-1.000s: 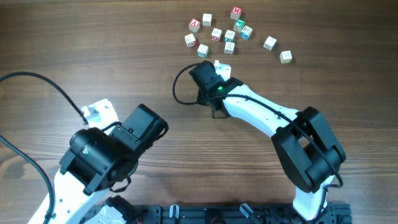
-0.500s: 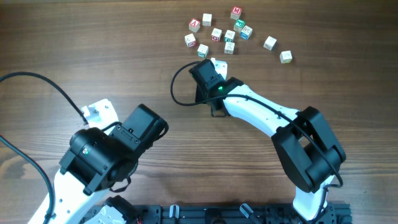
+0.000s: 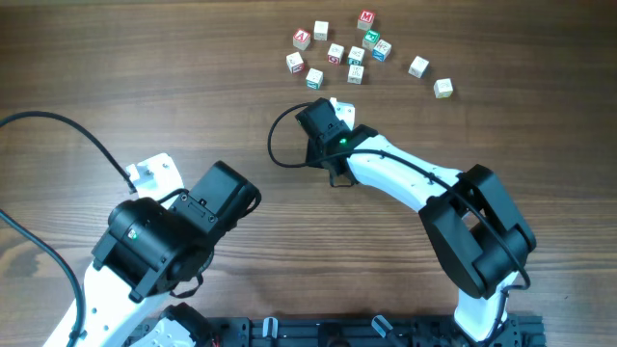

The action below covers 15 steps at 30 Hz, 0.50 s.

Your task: Form a circle

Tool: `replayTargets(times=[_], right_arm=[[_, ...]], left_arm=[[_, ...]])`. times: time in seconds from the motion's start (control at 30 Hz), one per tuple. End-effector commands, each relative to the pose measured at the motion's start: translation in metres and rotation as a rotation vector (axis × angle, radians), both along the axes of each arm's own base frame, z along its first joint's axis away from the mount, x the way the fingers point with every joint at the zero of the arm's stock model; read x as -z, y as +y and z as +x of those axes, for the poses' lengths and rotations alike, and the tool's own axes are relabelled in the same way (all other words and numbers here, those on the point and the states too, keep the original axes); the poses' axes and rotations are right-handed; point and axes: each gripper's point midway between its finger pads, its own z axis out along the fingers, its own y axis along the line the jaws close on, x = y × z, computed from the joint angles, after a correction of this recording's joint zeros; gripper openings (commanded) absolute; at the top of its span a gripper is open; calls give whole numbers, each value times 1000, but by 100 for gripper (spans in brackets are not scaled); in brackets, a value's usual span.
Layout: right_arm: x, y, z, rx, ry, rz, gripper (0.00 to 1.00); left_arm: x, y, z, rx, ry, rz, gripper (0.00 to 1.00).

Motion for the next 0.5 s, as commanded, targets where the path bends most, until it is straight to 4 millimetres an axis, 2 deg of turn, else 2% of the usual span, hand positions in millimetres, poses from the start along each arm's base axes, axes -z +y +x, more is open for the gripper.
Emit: replayTargets(times=[0.0, 0.47], right_arm=[[10, -11, 4, 42, -12, -41, 5], [4, -15, 15, 86, -71, -56, 5]], left_arm=[[0, 1, 0, -11, -9, -2, 100], [0, 1, 0, -11, -9, -2, 100]])
